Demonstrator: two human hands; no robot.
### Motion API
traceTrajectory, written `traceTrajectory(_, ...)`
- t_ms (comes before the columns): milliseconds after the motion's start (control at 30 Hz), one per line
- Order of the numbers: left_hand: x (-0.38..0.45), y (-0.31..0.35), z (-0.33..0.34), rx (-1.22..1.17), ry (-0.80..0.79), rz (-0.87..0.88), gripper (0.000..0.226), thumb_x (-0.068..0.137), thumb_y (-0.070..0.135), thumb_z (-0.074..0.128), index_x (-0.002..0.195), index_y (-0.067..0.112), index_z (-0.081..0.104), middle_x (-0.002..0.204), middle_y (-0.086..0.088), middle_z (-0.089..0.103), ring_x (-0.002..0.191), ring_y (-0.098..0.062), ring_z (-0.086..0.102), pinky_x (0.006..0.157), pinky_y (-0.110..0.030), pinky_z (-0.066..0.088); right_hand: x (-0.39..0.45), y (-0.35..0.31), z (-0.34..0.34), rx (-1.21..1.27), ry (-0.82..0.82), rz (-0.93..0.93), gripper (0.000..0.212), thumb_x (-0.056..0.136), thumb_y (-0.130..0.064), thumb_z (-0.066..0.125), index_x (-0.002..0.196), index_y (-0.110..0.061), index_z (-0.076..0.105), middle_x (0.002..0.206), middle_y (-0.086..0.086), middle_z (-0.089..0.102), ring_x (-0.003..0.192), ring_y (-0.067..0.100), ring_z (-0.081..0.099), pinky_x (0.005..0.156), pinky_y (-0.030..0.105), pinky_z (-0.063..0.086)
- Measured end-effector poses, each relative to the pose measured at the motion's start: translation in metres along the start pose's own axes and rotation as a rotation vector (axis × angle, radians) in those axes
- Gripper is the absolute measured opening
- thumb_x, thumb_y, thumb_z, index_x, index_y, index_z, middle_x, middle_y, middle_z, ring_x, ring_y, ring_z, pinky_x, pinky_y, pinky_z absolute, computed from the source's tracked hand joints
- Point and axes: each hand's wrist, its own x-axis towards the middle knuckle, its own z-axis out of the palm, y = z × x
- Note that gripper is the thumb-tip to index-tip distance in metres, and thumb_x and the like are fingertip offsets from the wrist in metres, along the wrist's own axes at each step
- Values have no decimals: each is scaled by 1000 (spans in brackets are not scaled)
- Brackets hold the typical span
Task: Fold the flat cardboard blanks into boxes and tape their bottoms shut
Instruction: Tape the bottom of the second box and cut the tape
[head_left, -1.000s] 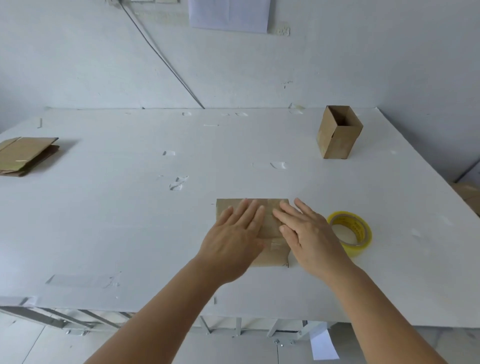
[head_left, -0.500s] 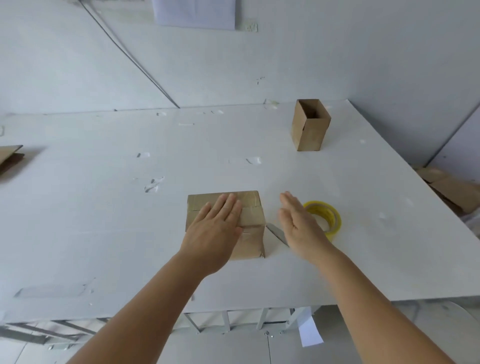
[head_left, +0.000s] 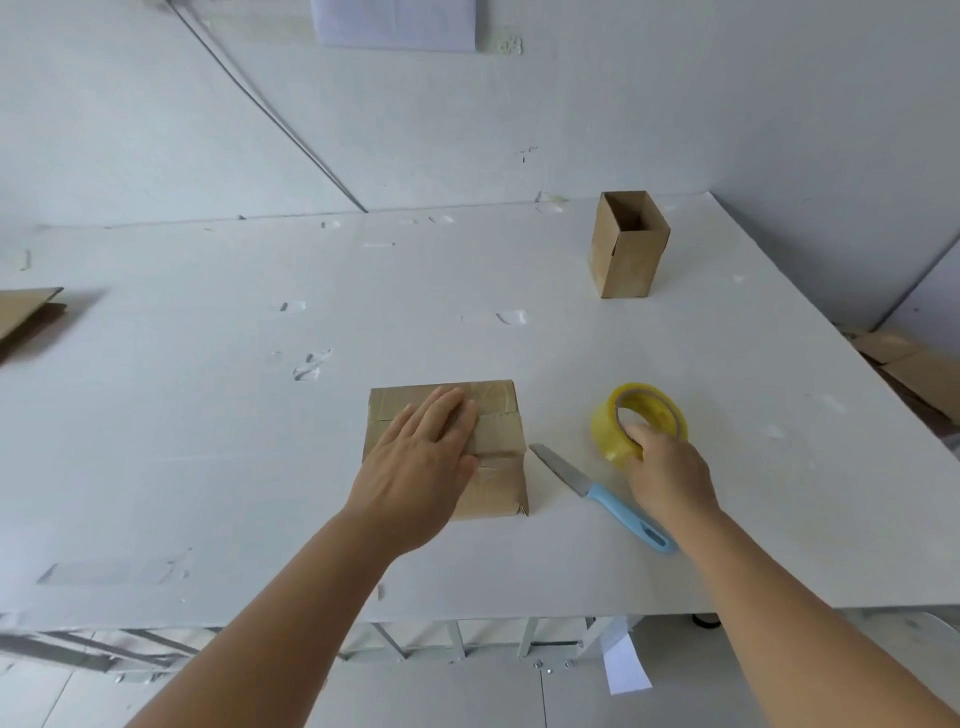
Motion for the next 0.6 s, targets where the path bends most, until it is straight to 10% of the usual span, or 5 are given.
traceTrajectory(100, -2, 2, -1, -27, 13, -37, 62, 95, 48, 19, 151, 22, 24, 149, 2, 23, 140, -18, 19, 115, -28, 15, 0, -24, -25, 232, 98, -30, 16, 88, -16, 54, 99, -21, 64, 71, 3, 59, 72, 28, 53, 56, 30, 35)
traceTrajectory(333, -5, 4, -3, -80, 26, -64, 77, 82, 55, -3, 151, 31, 22, 145, 11, 26, 134, -14, 18, 112, -24, 9, -28, -104, -81, 889, 112, -221, 29, 82, -10, 66, 87, -39, 63, 86, -24, 69, 83, -10, 65, 76, 9, 48)
traceTrajectory(600, -11, -8, -17, -683, 223, -262, 47, 93, 17, 54, 137, 26, 40, 125, 15, 55, 108, 1, 53, 81, 1, 34, -48, -158, -55, 1014, 51, -270, 27, 82, -13, 70, 95, -36, 63, 90, -20, 72, 86, -6, 67, 80, 17, 51)
